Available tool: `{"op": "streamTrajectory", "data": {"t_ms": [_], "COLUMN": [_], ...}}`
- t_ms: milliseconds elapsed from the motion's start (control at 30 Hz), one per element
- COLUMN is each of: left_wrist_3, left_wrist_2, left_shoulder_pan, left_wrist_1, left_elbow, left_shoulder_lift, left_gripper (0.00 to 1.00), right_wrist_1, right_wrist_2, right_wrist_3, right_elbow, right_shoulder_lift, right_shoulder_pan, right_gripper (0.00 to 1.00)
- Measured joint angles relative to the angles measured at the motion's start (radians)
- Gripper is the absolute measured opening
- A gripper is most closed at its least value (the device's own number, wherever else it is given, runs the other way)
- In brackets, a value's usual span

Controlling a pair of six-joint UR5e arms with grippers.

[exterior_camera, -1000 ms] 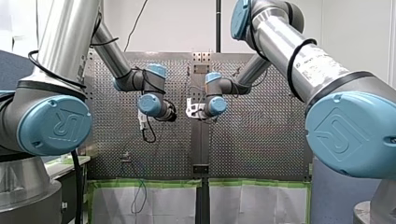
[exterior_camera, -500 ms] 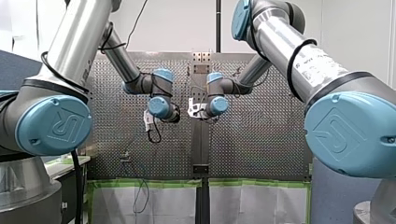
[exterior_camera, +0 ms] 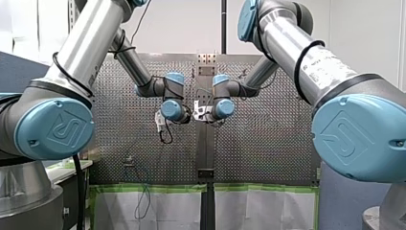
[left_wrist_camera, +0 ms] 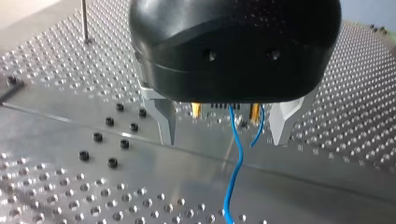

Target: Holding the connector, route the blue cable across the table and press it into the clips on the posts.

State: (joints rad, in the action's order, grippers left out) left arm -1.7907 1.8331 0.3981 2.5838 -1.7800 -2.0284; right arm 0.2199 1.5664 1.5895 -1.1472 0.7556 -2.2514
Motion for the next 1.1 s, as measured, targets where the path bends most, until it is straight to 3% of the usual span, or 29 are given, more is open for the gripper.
{"op": "streamTrajectory", "data": {"t_ms": [233,767,1100], "left_wrist_3": [0.000,0.005,0.023], "left_wrist_2": [0.011,0.030,0.077], "left_shoulder_pan": [-0.018,-0.039,-0.032], "left_wrist_1": [0.010,0.044,0.072], "left_elbow": [0.059,0.199,0.211], "left_shoulder_lift": [-0.023,-0.161,-0.194], "left_gripper": [1.00,1.00,1.00], "right_wrist_1": [0.001,0.002,0.003], "right_wrist_2": [0.000,0.000,0.001], "right_wrist_3": [0.000,0.000,0.000], "right_elbow": [0.002,0.005,0.005], "right_shoulder_lift": [0.000,0.000,-0.001], "right_shoulder_pan": [0.001,0.009,0.012], "right_gripper": [0.00,0.00,0.00]}}
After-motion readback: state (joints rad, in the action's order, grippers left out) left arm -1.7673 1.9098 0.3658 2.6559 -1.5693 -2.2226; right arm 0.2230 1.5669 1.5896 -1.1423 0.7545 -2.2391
